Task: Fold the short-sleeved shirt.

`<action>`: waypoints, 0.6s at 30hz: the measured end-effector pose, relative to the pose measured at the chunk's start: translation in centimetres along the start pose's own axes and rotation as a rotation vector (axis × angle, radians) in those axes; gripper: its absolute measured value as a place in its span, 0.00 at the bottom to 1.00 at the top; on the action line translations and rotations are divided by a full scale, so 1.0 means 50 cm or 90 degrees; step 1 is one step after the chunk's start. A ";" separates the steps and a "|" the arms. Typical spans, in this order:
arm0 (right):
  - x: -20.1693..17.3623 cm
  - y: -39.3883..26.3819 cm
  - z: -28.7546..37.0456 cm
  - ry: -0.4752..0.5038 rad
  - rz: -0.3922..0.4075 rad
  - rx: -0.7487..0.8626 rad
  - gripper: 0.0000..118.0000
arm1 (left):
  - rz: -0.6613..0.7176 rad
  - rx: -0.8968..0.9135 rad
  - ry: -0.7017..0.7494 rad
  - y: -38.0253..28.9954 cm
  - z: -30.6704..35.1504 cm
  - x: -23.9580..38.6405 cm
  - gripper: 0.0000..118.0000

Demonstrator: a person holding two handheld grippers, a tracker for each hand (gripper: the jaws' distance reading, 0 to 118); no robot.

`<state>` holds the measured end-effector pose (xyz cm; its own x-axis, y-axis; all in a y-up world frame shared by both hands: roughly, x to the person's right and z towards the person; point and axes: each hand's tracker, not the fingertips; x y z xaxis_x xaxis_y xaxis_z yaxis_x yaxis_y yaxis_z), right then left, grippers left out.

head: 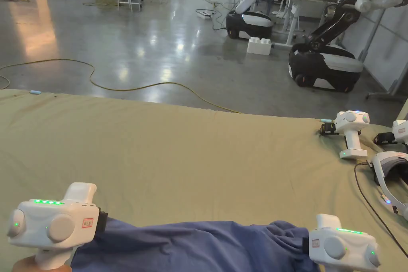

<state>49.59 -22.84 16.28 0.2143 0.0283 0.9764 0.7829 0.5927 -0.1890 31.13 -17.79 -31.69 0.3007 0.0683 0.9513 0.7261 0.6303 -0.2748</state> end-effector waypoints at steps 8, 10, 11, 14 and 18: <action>0.080 0.057 0.176 -0.009 0.023 0.167 0.01 | 0.031 0.088 0.003 0.039 0.125 -0.036 0.05; 0.096 0.066 0.230 -0.006 0.029 0.196 0.01 | 0.025 0.105 0.009 0.044 0.163 -0.040 0.05; 0.104 0.070 0.255 -0.010 0.027 0.216 0.01 | 0.023 0.118 0.008 0.046 0.186 -0.044 0.05; 0.126 0.084 0.335 -0.002 0.020 0.255 0.01 | 0.035 0.151 0.004 0.053 0.253 -0.051 0.05; 0.134 0.109 0.440 0.007 0.026 0.322 0.01 | 0.044 0.197 -0.006 0.081 0.341 -0.066 0.05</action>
<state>42.47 -1.70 24.10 0.2472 0.0536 0.9675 0.3934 0.9069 -0.1507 22.55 -2.28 -33.54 0.3361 0.1247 0.9335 0.4807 0.8297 -0.2839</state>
